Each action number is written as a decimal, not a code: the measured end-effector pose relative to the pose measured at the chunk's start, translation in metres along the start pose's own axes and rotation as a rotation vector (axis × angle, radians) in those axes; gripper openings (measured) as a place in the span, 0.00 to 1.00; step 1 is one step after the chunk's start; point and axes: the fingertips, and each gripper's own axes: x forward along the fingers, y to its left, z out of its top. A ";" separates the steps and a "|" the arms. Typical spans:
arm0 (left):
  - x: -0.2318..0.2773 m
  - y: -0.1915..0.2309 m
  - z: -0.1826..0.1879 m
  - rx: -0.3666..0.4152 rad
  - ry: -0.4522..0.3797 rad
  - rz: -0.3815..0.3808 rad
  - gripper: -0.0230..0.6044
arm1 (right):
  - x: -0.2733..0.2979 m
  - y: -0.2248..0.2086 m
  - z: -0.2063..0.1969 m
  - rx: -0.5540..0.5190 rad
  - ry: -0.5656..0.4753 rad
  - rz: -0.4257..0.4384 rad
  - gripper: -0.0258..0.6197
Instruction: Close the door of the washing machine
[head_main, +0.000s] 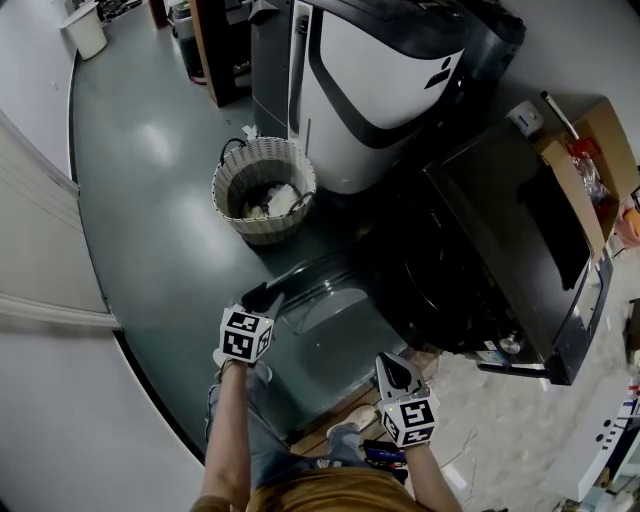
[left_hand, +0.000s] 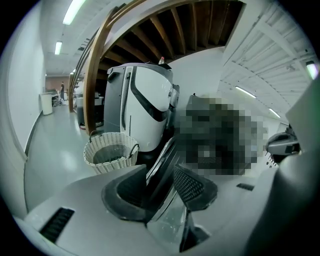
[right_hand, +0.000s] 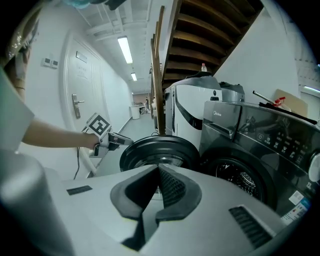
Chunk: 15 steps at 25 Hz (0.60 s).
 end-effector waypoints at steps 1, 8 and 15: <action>0.002 0.000 -0.001 0.002 0.008 -0.005 0.31 | 0.000 0.000 -0.001 0.002 0.002 -0.001 0.06; 0.014 -0.002 -0.005 0.033 0.038 -0.014 0.32 | 0.001 0.001 -0.006 0.028 0.011 0.005 0.06; 0.021 0.000 -0.005 0.060 0.060 0.011 0.32 | -0.005 0.003 -0.007 0.038 0.014 0.011 0.06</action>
